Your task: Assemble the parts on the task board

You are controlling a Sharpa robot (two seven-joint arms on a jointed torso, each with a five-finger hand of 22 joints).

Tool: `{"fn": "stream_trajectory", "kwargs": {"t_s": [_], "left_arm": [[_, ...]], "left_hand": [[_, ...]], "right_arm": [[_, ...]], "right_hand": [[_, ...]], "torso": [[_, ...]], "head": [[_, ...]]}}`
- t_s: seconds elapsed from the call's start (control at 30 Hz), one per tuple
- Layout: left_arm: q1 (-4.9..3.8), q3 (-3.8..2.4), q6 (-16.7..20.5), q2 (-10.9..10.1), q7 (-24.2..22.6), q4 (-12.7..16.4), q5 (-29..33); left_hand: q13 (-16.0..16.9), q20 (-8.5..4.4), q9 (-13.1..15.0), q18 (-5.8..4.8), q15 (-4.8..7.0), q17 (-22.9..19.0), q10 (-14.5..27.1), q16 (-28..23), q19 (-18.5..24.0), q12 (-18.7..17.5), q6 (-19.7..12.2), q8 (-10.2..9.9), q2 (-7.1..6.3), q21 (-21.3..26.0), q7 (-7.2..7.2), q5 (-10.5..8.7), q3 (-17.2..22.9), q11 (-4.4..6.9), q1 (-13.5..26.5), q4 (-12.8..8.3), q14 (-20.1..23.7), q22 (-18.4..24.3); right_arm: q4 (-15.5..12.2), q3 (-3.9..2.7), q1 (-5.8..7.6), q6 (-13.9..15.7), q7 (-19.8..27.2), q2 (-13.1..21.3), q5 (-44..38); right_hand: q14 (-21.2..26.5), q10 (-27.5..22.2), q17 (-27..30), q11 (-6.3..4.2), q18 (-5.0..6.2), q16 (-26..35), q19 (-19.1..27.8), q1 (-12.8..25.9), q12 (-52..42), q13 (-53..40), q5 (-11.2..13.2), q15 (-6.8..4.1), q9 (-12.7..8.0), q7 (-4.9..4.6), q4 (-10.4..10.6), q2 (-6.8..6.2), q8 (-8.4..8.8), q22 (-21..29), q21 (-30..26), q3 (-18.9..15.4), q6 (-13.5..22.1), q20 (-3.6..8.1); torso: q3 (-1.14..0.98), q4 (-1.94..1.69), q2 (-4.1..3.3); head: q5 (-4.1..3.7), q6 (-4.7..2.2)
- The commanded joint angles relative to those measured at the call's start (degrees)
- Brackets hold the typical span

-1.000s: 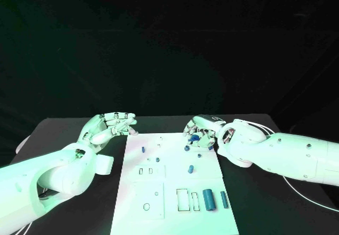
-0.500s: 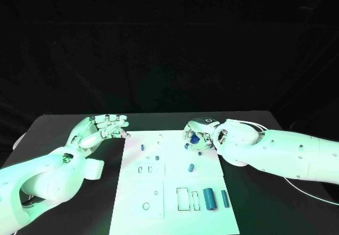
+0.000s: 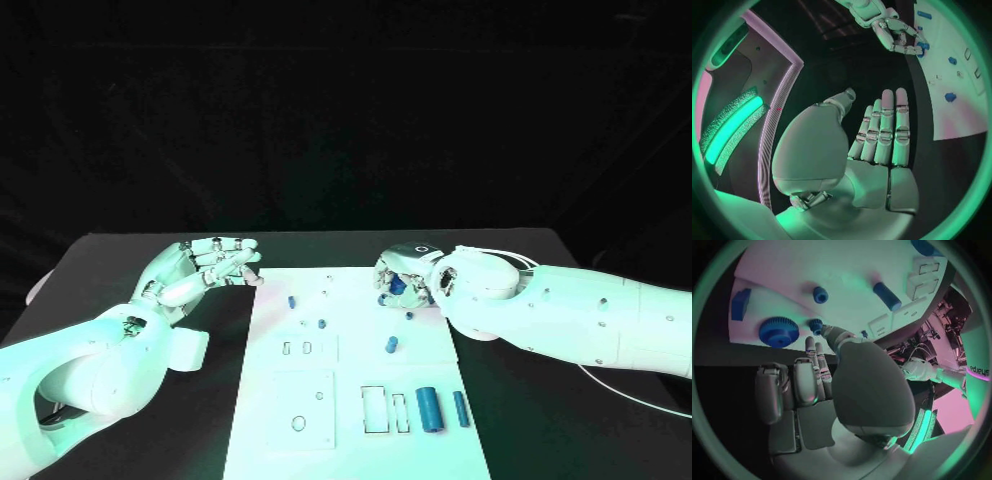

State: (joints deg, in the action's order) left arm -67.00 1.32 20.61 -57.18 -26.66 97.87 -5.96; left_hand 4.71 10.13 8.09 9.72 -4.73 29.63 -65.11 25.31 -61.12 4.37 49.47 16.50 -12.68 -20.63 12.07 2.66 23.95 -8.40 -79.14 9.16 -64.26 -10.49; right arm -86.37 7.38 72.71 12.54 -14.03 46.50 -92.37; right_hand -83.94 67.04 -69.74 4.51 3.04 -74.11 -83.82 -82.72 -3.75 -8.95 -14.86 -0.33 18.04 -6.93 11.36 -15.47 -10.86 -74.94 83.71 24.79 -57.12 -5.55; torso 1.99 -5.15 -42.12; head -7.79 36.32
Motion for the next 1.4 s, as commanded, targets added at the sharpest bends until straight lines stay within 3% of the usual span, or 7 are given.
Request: {"fn": "stream_trajectory", "kwargs": {"t_s": [0.03,0.67,0.9,1.1,1.13,1.27,1.4], "left_arm": [[-0.09,-0.06,-1.1,0.1,0.0,-0.1,-0.2],[-0.09,-0.06,-1.0,0.1,0.3,-0.1,-0.2],[-0.09,-0.06,-1.0,0.1,0.5,-0.2,-0.2],[-0.09,-0.06,-1.1,0.1,0.6,-0.3,-0.2],[-0.09,-0.06,-1.1,0.1,0.7,-0.3,-0.2],[-0.09,-0.06,-0.7,0.1,1.1,-0.3,-0.2],[-0.09,-0.06,-0.2,0.1,1.4,-0.3,-0.3]], "left_hand": [[0.0,0.07,0.0,0.45,0.01,0.2,0.3,0.3,0.3,-0.2,-0.3,-0.4,0.42,-0.4,0.31,0.23,0.1,-0.07,0.2,-0.3,0.5,-0.1],[0.0,0.10,0.0,0.44,-0.02,0.3,0.3,0.3,0.5,-0.2,-0.2,-0.4,0.56,-0.4,0.33,0.22,0.2,-0.10,0.1,-0.4,0.8,-0.1],[0.0,0.14,0.0,0.47,-0.03,0.7,0.3,0.4,0.8,-0.2,-0.2,-0.5,0.96,-0.6,0.37,0.24,0.7,-0.11,-0.4,-0.9,1.2,-0.2],[0.0,0.15,0.0,0.48,-0.04,1.0,0.3,0.5,1.2,-0.3,-0.1,-0.5,1.23,-0.8,0.41,0.24,1.4,-0.14,-0.9,-1.3,1.6,-0.4],[0.0,0.15,0.0,0.48,-0.04,1.1,0.3,0.5,1.2,-0.3,-0.1,-0.5,1.28,-0.9,0.41,0.24,1.5,-0.14,-0.9,-1.4,1.7,-0.5],[0.0,0.14,0.0,0.49,-0.03,1.2,0.3,0.6,1.3,-0.3,-0.1,-0.6,1.33,-1.0,0.42,0.23,1.8,-0.14,-1.0,-1.5,1.7,-0.5],[0.0,0.11,0.0,0.50,-0.01,1.4,0.3,0.7,1.4,-0.3,-0.1,-0.6,1.29,-1.2,0.46,0.22,2.0,-0.15,-1.2,-1.8,1.8,-0.7]], "right_arm": [[0.2,0.02,-0.10,-1.4,-0.5,-0.1,-1.1],[1.5,0.10,-0.37,-3.9,-1.3,-1.2,-1.5],[1.5,0.12,-0.44,-4.6,-1.8,-1.3,-2.6],[1.5,0.13,-0.51,-3.1,-1.8,-1.4,-3.1],[1.4,0.13,-0.53,-2.6,-1.8,-1.4,-3.2],[1.4,0.13,-0.62,-1.0,-2.2,-1.4,-3.3],[1.3,0.13,-0.66,1.0,-3.0,-1.6,-3.8]], "right_hand": [[-3.0,-0.2,-0.3,0.05,-1.02,-0.5,-1.6,-0.1,-0.1,-0.1,-0.2,0.25,0.1,0.04,0.0,0.34,-0.03,-6.3,0.4,0.4,0.0,-0.12],[-3.0,0.6,-0.6,-0.16,-1.37,-1.3,-2.4,0.2,-0.3,-0.2,0.8,0.09,0.9,-0.37,0.4,0.58,-0.59,-8.1,1.6,1.8,-0.8,-0.18],[-3.0,1.6,-0.5,-0.38,-1.58,-1.5,-2.9,0.0,-0.6,-0.4,0.7,-0.11,1.4,-0.43,0.3,0.84,-1.06,-9.0,2.2,2.7,-1.6,-0.07],[-2.9,3.4,0.0,-0.86,-1.83,-1.5,-3.4,-0.5,-1.0,-0.7,1.0,-0.53,2.3,-0.10,-0.4,1.49,-2.01,-10.2,3.0,3.9,-3.0,0.22],[-2.8,4.0,0.1,-1.00,-1.91,-1.7,-3.6,-0.7,-1.0,-0.8,3.6,-0.72,2.6,0.05,-0.7,1.91,-2.25,-10.5,3.2,4.9,-3.3,0.38],[-2.9,5.3,0.2,-1.41,-2.10,-1.9,-4.0,-0.1,-1.2,-1.1,5.6,-0.96,3.4,0.36,-0.7,2.73,-3.01,-11.3,3.8,5.8,-4.3,0.61],[-2.8,6.0,0.4,-1.71,-2.13,-2.0,-4.1,-0.7,-1.2,-1.3,5.2,-1.21,4.1,0.51,-1.6,3.24,-3.62,-11.5,3.9,6.6,-5.0,0.84]], "torso": [[0.08,-0.26,-0.06],[0.38,-0.48,-0.23],[0.34,-0.59,-0.27],[0.40,-0.65,-0.28],[0.41,-0.68,-0.29],[0.44,-0.79,-0.25],[0.48,-0.89,-0.28]], "head": [[-0.27,-0.14],[-0.56,0.32],[-0.69,0.52],[-0.77,0.36],[-0.79,0.31],[-0.93,0.27],[-0.94,0.01]]}}
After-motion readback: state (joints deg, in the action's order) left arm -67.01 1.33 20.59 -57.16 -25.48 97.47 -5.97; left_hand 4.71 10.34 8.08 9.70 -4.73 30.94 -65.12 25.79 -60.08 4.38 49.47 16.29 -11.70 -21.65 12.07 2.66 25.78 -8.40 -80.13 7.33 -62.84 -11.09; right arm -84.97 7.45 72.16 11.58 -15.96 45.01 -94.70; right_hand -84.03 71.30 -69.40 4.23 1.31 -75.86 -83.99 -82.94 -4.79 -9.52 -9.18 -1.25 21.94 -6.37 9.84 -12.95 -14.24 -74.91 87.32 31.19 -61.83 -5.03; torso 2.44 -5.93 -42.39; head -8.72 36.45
